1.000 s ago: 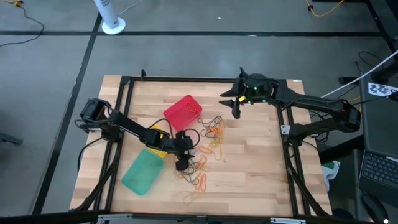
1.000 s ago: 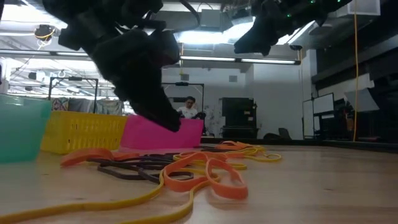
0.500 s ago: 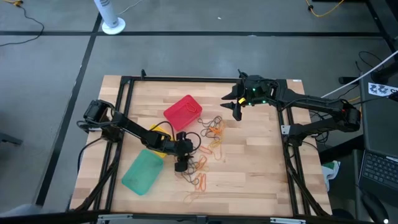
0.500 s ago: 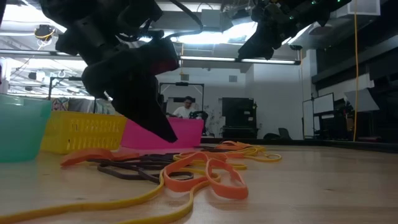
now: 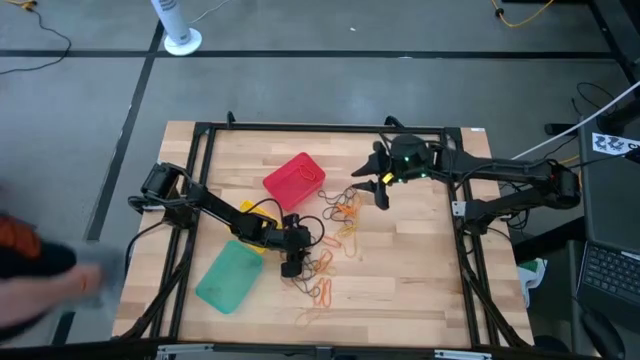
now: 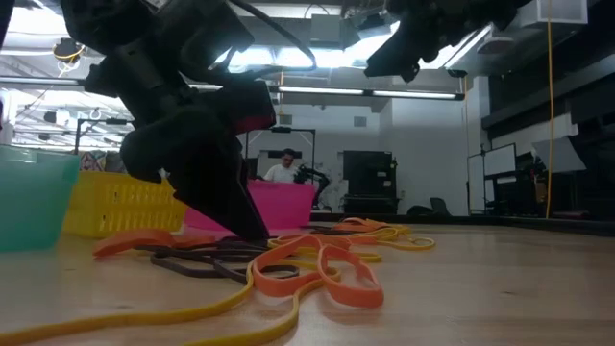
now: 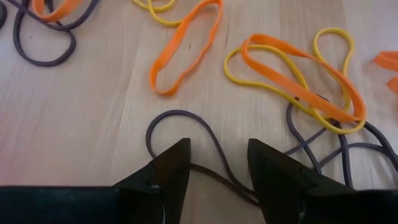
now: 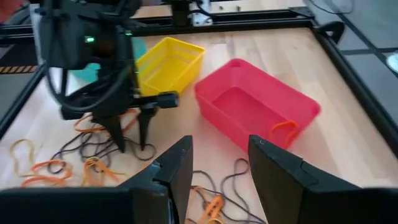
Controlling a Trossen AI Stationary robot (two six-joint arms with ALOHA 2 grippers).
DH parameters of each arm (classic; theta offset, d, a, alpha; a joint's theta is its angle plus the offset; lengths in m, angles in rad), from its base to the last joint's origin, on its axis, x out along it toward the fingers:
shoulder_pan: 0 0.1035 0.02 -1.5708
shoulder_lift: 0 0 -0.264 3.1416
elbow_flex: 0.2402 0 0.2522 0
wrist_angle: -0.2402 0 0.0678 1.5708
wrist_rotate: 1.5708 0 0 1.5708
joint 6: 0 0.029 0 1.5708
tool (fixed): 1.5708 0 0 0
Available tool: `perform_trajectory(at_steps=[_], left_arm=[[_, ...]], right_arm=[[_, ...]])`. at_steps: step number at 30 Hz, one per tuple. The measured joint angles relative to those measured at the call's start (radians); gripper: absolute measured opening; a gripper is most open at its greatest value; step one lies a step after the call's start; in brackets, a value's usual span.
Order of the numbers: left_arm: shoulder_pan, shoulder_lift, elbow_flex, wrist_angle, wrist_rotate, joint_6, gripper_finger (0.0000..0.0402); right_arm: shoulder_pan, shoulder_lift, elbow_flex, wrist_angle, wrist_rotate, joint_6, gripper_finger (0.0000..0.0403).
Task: Sort rubber bands into baskets
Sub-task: Put the black rubber band into the yellow bin
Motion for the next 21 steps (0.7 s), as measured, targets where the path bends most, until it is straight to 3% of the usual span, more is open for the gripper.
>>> perform_trajectory(at_steps=[6, 16, 21], left_arm=[[0.0, 0.001, 0.001, -0.004, 0.005, 0.042, 0.0122], [0.0, 0.002, -0.001, -0.008, 0.032, 0.067, 0.0009], [0.0, 0.001, -0.002, 0.003, 0.033, 0.044, 0.0006]], right_arm=[[0.066, 0.0, 0.0, 0.003, 0.0, 0.0, 0.0156], [0.151, 0.001, 0.0, 0.003, 0.0, 0.0, 0.0156], [0.162, 0.001, 0.0, 0.002, 0.001, 0.0, 0.0156]])
